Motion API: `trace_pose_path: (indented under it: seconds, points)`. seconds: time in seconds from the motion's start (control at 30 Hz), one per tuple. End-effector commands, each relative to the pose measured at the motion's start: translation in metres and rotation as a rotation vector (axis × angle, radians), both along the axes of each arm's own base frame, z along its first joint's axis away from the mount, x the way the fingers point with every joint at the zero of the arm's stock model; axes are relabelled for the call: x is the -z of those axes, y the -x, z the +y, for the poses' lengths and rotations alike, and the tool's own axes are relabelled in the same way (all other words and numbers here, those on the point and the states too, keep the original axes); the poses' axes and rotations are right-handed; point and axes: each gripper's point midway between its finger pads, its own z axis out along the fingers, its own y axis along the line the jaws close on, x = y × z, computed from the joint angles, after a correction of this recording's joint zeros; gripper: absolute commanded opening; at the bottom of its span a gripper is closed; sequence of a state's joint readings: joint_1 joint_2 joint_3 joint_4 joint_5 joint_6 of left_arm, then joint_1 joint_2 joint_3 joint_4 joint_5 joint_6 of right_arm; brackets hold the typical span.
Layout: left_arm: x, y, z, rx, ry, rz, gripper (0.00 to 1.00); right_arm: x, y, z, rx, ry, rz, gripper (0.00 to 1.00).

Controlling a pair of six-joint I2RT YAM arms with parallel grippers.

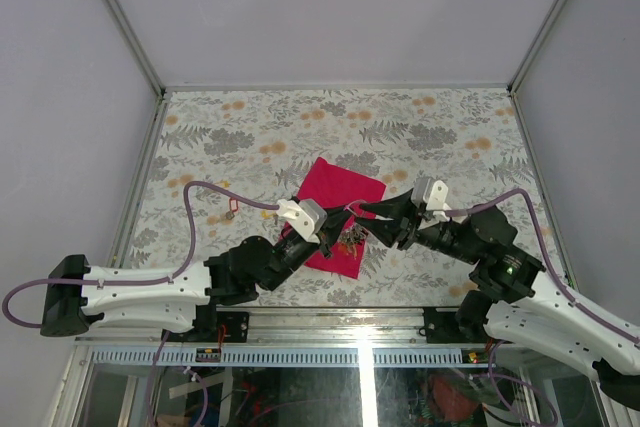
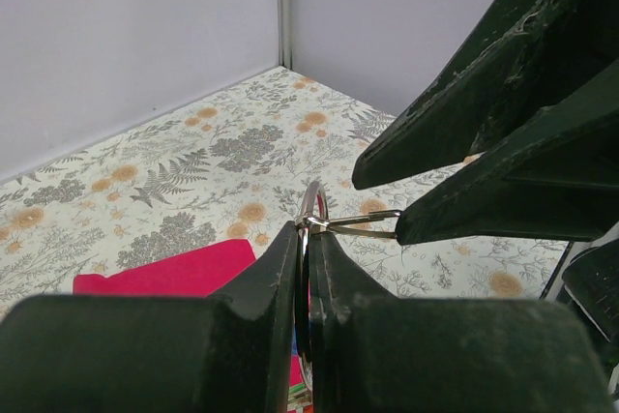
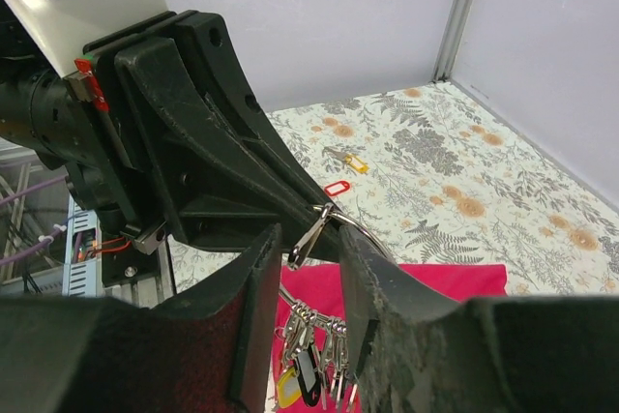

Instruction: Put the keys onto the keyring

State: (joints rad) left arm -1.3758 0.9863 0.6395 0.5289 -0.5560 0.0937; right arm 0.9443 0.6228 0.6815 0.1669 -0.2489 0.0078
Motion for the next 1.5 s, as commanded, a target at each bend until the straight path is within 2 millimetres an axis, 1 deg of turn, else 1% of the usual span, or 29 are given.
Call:
trace_pose_path:
  seconds: [0.0, 0.27, 0.4, 0.5, 0.6, 0.73, 0.77, 0.8, 0.87, 0.93, 0.97, 1.03, 1.07, 1.17, 1.2, 1.33, 1.47]
  points:
    - [-0.044, 0.000, 0.005, -0.020, 0.157, -0.011, 0.00, -0.030, 0.001, -0.002, 0.000, -0.055, -0.064, 0.35]
    - [-0.045, -0.001, 0.007, -0.025, 0.159, -0.012, 0.00, -0.023, -0.002, 0.002, 0.002, -0.029, -0.049, 0.28]
    - [-0.044, -0.001, 0.009, -0.030, 0.162, -0.010, 0.00, -0.021, -0.004, 0.004, 0.001, -0.020, -0.041, 0.22]
    - [-0.045, -0.001, 0.011, -0.031, 0.167, -0.008, 0.00, -0.020, -0.004, 0.005, -0.001, -0.014, -0.032, 0.13]
    - [-0.045, -0.001, 0.011, -0.031, 0.168, -0.008, 0.00, -0.023, -0.005, 0.004, 0.009, -0.020, -0.018, 0.01]
    - [-0.043, -0.001, 0.013, -0.033, 0.161, -0.008, 0.00, -0.030, -0.007, 0.001, 0.033, -0.017, 0.031, 0.00]
    - [-0.042, -0.001, 0.013, -0.033, 0.156, -0.009, 0.00, -0.036, -0.006, -0.001, 0.037, -0.020, 0.044, 0.00]
    - [-0.042, -0.001, 0.014, -0.033, 0.150, -0.011, 0.01, -0.038, -0.007, -0.002, 0.046, -0.015, 0.074, 0.00]
    - [-0.040, 0.000, 0.013, -0.028, 0.131, -0.022, 0.07, -0.041, -0.008, -0.004, 0.065, 0.003, 0.135, 0.00]
    - [-0.038, 0.000, 0.013, -0.026, 0.102, -0.040, 0.18, -0.043, -0.009, -0.008, 0.096, 0.038, 0.222, 0.00]
    - [-0.036, 0.000, 0.014, -0.029, 0.082, -0.051, 0.22, -0.043, -0.008, -0.009, 0.103, 0.063, 0.262, 0.00]
    - [-0.034, 0.000, 0.015, -0.028, 0.045, -0.077, 0.29, -0.044, -0.005, -0.009, 0.100, 0.119, 0.330, 0.00]
    - [-0.032, 0.001, 0.015, -0.020, 0.027, -0.093, 0.32, -0.040, -0.003, -0.011, 0.106, 0.157, 0.374, 0.00]
    - [-0.034, 0.005, 0.018, 0.003, 0.002, -0.142, 0.46, -0.041, 0.000, -0.013, 0.126, 0.207, 0.465, 0.00]
    - [-0.036, 0.006, 0.019, 0.012, 0.001, -0.157, 0.49, -0.042, 0.001, -0.014, 0.134, 0.220, 0.491, 0.00]
    - [-0.049, 0.014, 0.022, 0.051, 0.007, -0.218, 0.52, -0.041, 0.006, -0.018, 0.155, 0.270, 0.586, 0.00]
    - [-0.056, 0.020, 0.017, 0.097, -0.022, -0.272, 0.53, -0.042, 0.012, -0.014, 0.142, 0.284, 0.666, 0.00]
